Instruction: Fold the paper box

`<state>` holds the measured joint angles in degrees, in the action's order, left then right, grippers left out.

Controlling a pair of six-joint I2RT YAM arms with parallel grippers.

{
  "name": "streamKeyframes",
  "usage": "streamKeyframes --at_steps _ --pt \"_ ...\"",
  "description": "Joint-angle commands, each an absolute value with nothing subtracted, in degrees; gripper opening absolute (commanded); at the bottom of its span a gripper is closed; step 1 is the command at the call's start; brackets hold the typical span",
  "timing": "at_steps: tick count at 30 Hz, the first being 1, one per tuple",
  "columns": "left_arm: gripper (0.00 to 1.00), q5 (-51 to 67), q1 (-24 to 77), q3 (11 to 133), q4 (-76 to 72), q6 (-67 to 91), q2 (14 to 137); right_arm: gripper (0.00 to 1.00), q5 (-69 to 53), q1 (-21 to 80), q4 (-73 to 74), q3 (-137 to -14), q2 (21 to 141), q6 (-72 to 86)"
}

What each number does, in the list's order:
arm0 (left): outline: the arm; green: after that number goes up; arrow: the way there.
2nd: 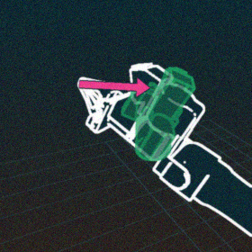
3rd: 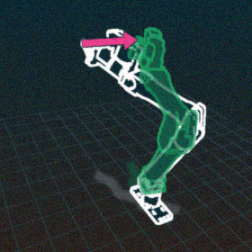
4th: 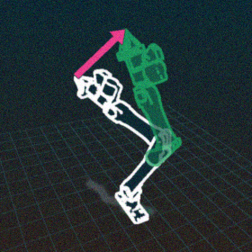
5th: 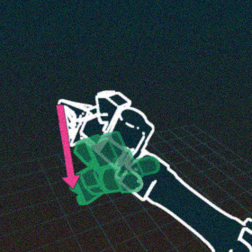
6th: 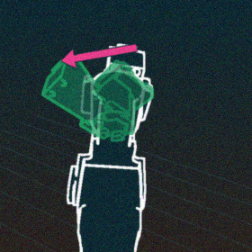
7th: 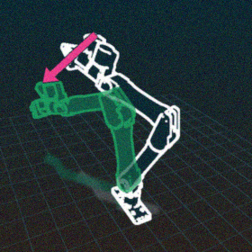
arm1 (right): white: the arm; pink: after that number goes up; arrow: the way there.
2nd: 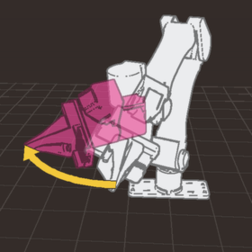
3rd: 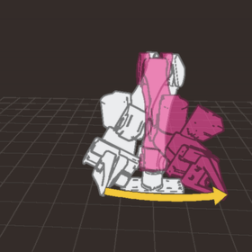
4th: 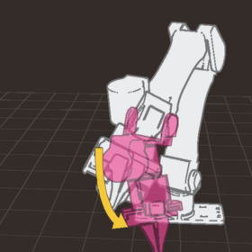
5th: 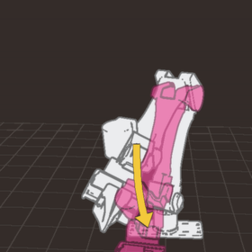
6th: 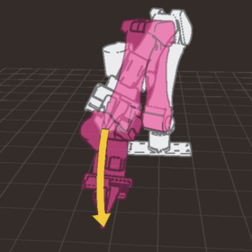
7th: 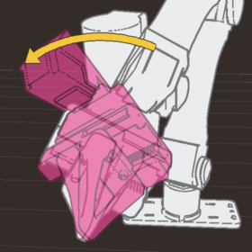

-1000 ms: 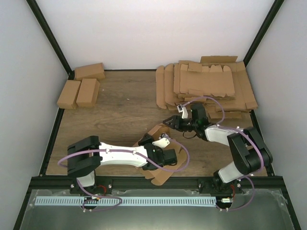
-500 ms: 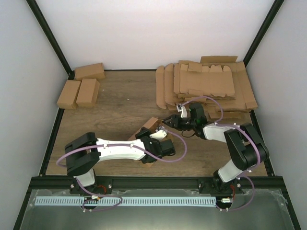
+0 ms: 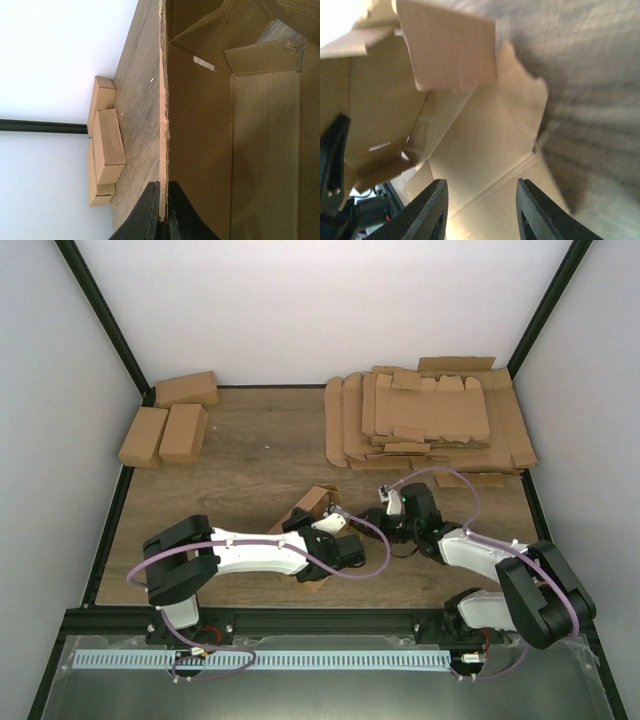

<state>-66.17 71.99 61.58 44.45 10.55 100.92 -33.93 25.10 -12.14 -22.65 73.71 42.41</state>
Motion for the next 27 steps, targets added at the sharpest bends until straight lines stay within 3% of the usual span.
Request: streamKeyframes --at_steps 1,5,7,15,27 --pt "0.04 -66.53 72.04 62.80 45.58 12.82 101.93 0.31 -34.46 29.48 -13.68 -20.90 72.49 46.74" --pt "0.04 -66.98 72.05 62.97 46.24 13.45 102.29 0.08 -34.61 33.70 -16.53 -21.00 75.37 48.82" --pt "0.04 -67.28 72.06 63.09 46.56 13.77 102.30 0.02 -34.18 34.26 -17.65 -20.66 76.86 49.28" --pt "0.04 -67.52 72.06 63.46 47.49 14.33 101.51 0.01 -30.49 34.02 -16.09 -22.85 85.61 46.62" --pt "0.04 -66.00 72.93 63.36 47.78 14.94 101.97 0.01 -28.84 24.96 -9.70 -26.48 85.63 38.62"
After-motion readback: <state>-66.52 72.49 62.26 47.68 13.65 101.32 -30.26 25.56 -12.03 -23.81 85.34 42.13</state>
